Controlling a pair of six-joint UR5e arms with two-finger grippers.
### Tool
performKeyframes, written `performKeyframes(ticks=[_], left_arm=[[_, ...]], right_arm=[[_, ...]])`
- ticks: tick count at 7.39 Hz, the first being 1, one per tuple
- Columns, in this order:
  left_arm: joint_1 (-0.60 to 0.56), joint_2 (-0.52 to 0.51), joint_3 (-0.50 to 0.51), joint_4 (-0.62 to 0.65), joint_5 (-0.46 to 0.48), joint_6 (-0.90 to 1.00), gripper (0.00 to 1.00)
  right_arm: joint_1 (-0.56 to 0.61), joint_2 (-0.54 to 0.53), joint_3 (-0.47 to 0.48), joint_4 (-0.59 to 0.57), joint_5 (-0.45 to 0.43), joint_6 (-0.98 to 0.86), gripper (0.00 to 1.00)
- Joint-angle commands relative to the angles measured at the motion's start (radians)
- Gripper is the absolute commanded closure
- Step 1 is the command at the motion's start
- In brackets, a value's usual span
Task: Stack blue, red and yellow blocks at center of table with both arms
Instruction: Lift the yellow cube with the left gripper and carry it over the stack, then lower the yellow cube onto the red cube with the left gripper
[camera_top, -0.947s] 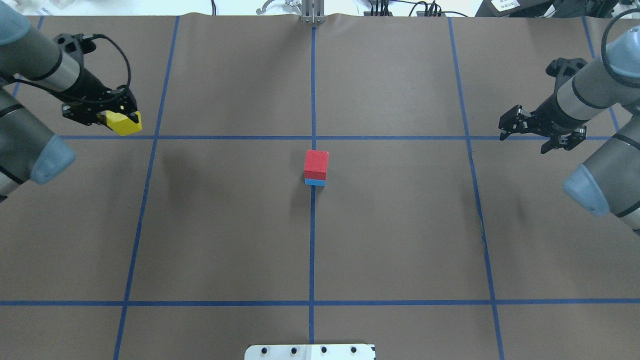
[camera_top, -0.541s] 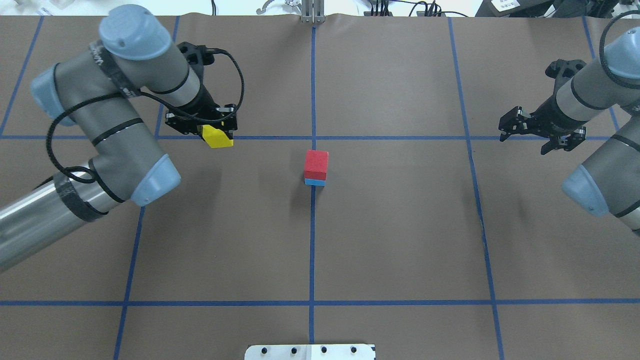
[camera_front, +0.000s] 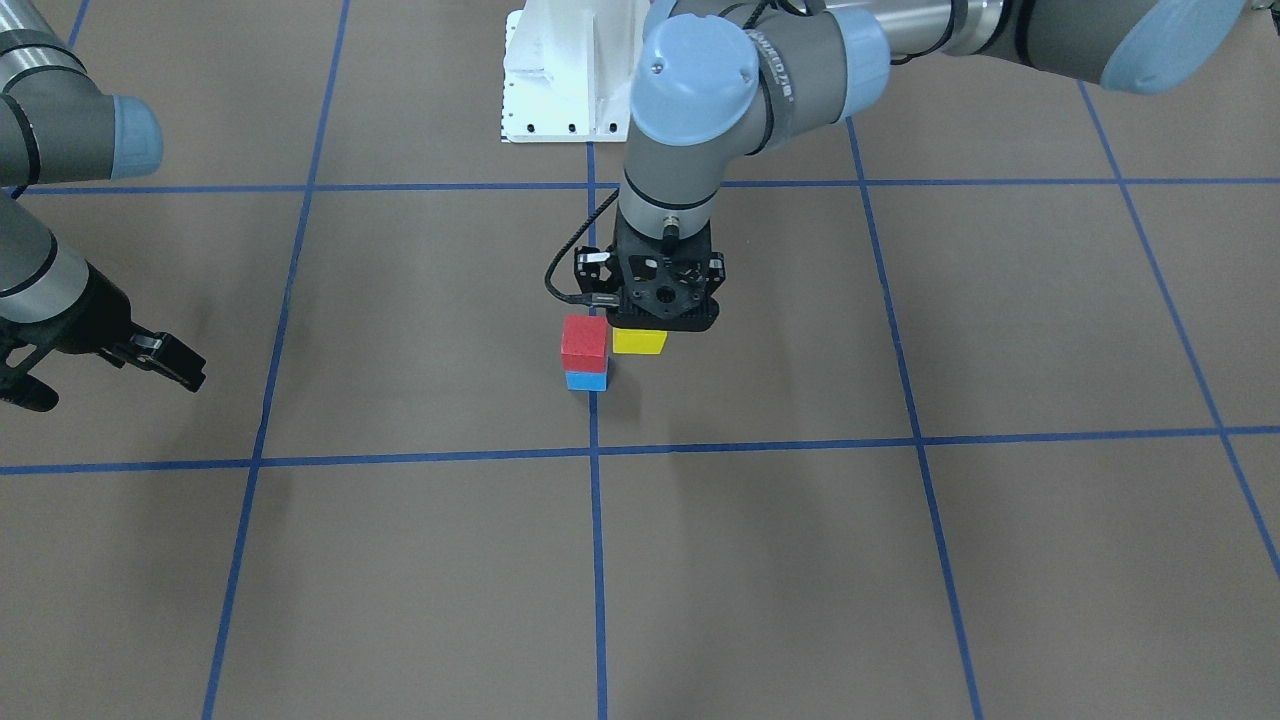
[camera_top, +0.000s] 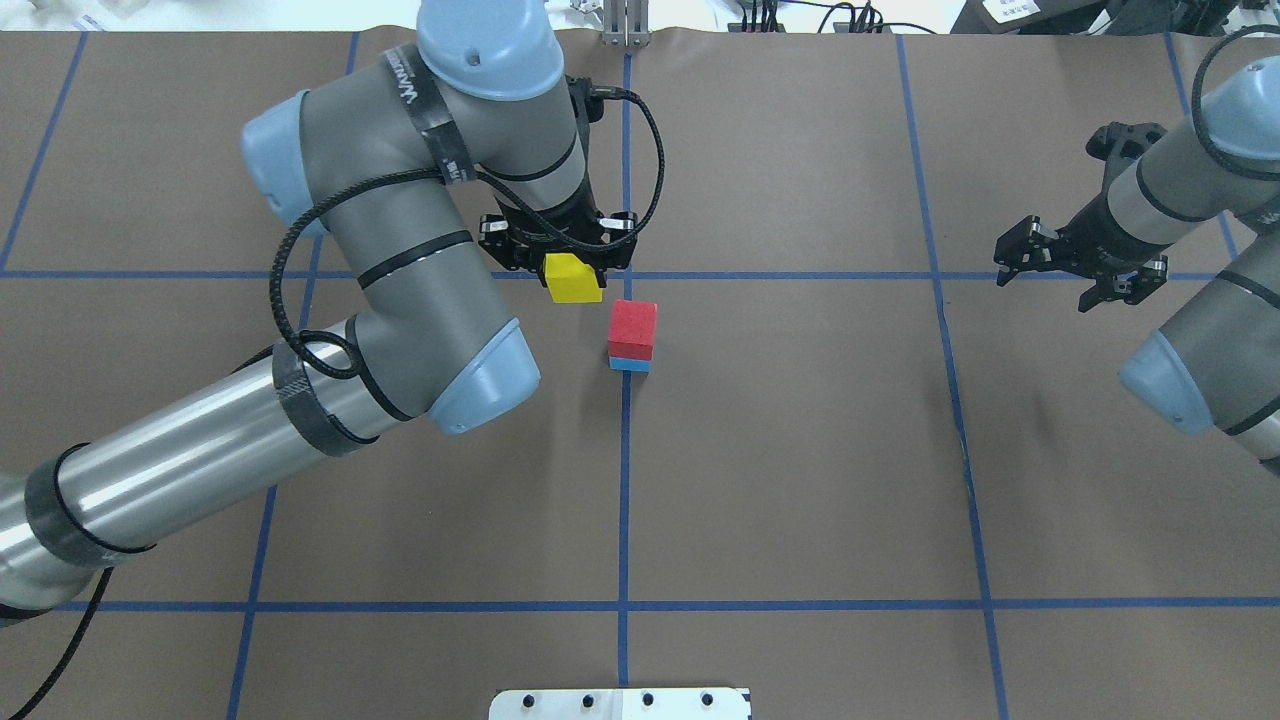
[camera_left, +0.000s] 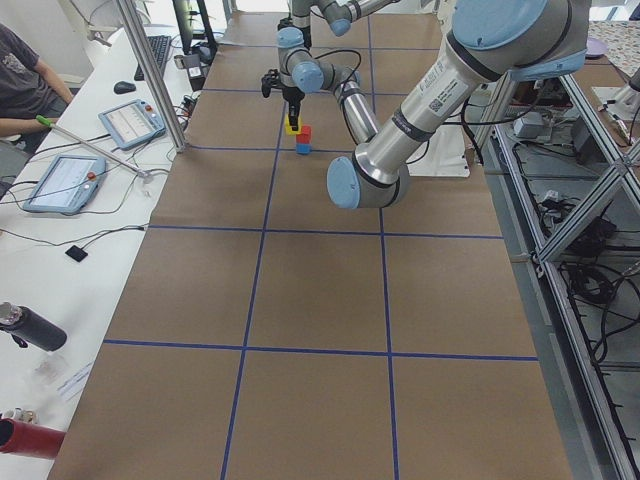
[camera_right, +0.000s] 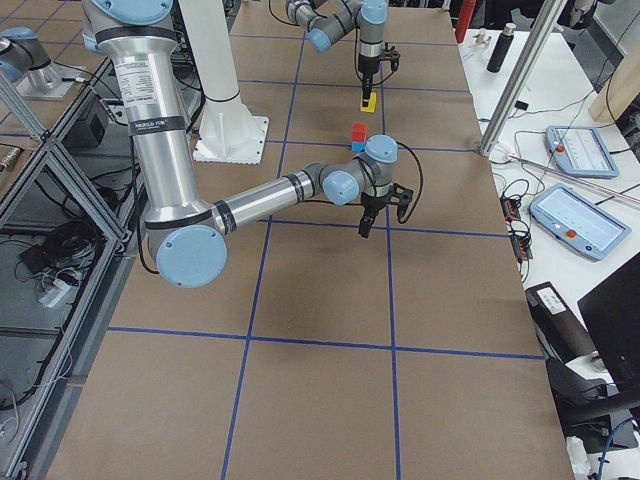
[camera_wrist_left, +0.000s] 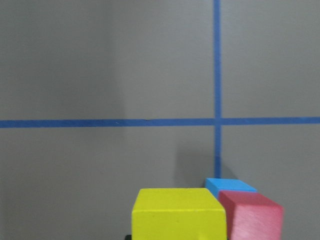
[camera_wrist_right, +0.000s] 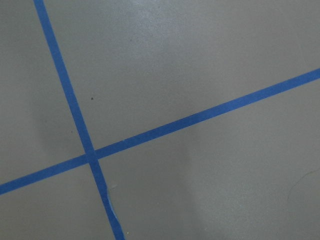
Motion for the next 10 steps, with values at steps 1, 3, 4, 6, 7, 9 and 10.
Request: performKeyframes(ticks=[1,3,4,6,7,9,10], left_arm=[[0.013,-0.111,0.143,0.008,0.009,0.004,1.00],[0.038,-0.107,0.159,0.024,0.023,0.012,1.00],[0.041,-0.110,0.162,0.036,0.026,0.013,1.00],[0.053,-0.108,0.160,0.036,0.026,0.013,1.00],[0.062,-0.104,0.160,0.036,0.027,0.015,1.00],[0.064,-0.105,0.160,0.033,0.027,0.016,1.00],[0.062,-0.107,0.160,0.033,0.030,0.030,1.00]], right_arm=[[0.000,-0.002,0.003,0.000,0.000,0.002,0.00],[0.000,-0.002,0.002,0.000,0.000,0.002,0.00],[0.000,-0.002,0.001,0.000,0.000,0.002,0.00],[0.000,-0.002,0.001,0.000,-0.001,0.002,0.00],[-0.003,-0.002,0.001,0.000,-0.001,0.002,0.00],[-0.005,-0.002,0.001,0.000,-0.001,0.002,0.00],[-0.005,-0.002,-0.001,0.000,-0.003,0.002,0.00]])
